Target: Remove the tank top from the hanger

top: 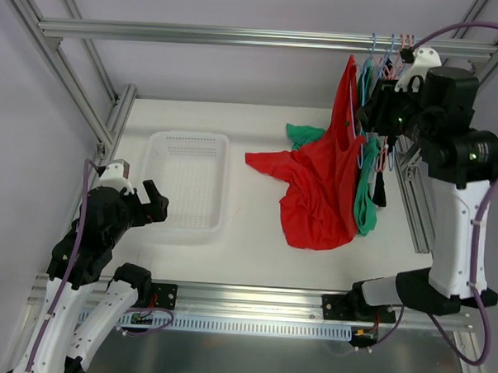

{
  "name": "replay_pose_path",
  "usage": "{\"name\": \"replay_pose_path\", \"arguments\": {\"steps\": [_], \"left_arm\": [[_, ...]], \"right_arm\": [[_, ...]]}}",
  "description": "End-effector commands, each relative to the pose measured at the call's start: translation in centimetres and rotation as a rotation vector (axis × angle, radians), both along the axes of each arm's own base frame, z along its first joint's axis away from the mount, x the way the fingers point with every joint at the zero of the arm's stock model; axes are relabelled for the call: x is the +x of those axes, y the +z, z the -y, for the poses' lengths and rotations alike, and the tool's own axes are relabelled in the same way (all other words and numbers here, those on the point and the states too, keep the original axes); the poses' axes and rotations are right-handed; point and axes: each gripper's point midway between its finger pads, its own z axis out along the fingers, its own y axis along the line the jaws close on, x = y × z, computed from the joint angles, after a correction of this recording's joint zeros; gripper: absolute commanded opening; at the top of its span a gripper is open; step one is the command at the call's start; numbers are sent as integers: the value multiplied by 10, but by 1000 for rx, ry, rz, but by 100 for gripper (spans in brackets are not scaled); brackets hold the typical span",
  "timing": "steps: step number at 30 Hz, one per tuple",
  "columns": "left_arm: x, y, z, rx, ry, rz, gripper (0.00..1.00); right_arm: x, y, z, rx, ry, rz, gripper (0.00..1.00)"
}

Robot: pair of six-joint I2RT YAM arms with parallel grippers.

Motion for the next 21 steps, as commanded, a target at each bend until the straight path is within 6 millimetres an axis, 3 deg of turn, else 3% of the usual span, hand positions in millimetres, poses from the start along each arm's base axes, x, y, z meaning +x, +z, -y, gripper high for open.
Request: {"name": "replay_pose_path", "arguments": {"steps": [1,8,15,19,21], "left_arm": [[4,9,7,-30,-30,51,99],[5,8,15,-39,-78,46,99],[4,9,18,-44,-95,57,99],[5,10,18,-46,-99,59,99],[5,10,19,-47,-103,57,99]], "right_arm": [[25,-4,24,-141,-113,11,45],[65,-32,20,-213,-126,-47,37],[86,-61,22,-233,-180,-96,16],[85,-52,19,-159,-222,-49,0],[86,-43,17,-117,-234,-6,0]]}}
